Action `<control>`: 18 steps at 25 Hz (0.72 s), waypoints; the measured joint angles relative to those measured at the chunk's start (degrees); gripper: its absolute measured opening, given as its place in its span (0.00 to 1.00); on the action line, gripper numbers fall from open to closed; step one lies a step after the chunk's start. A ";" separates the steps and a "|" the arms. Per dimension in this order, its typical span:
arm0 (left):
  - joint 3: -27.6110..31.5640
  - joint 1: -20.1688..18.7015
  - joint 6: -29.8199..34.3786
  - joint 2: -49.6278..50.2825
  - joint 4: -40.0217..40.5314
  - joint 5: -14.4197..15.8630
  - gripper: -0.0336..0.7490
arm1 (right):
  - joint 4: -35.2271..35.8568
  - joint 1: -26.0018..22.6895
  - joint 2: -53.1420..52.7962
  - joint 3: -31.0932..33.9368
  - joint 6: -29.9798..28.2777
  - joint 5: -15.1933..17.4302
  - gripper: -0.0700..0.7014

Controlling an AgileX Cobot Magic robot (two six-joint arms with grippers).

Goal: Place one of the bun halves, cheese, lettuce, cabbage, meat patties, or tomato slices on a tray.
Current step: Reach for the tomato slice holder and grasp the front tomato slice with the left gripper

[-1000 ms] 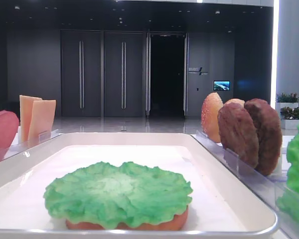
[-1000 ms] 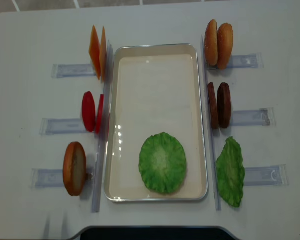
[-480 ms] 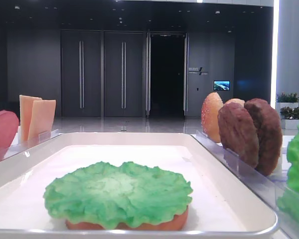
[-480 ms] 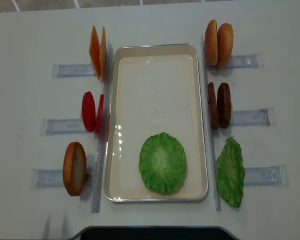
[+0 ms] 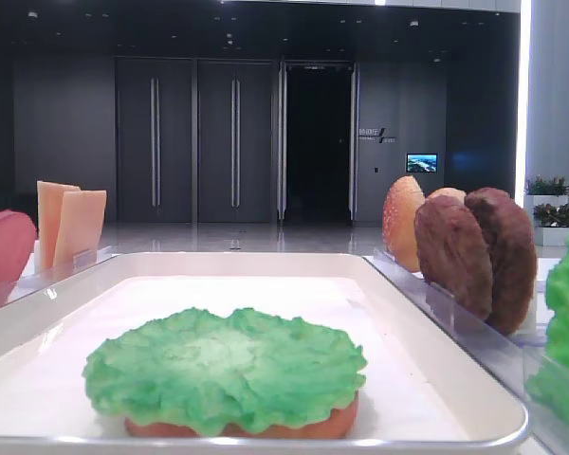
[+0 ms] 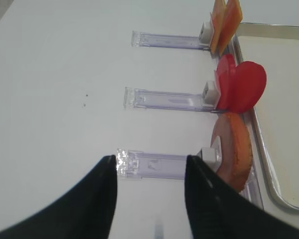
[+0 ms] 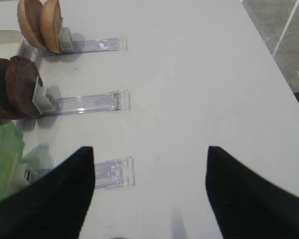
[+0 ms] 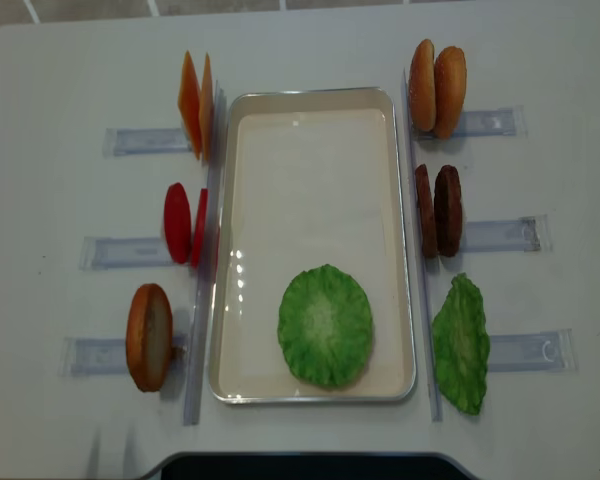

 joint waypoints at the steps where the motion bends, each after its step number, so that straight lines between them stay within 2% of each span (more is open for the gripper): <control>1: 0.00 0.00 0.00 0.00 0.00 0.00 0.48 | 0.00 0.00 0.00 0.00 0.00 0.00 0.72; 18: 0.00 0.00 0.00 0.00 0.00 0.00 0.48 | 0.00 0.00 0.00 0.00 0.00 0.00 0.72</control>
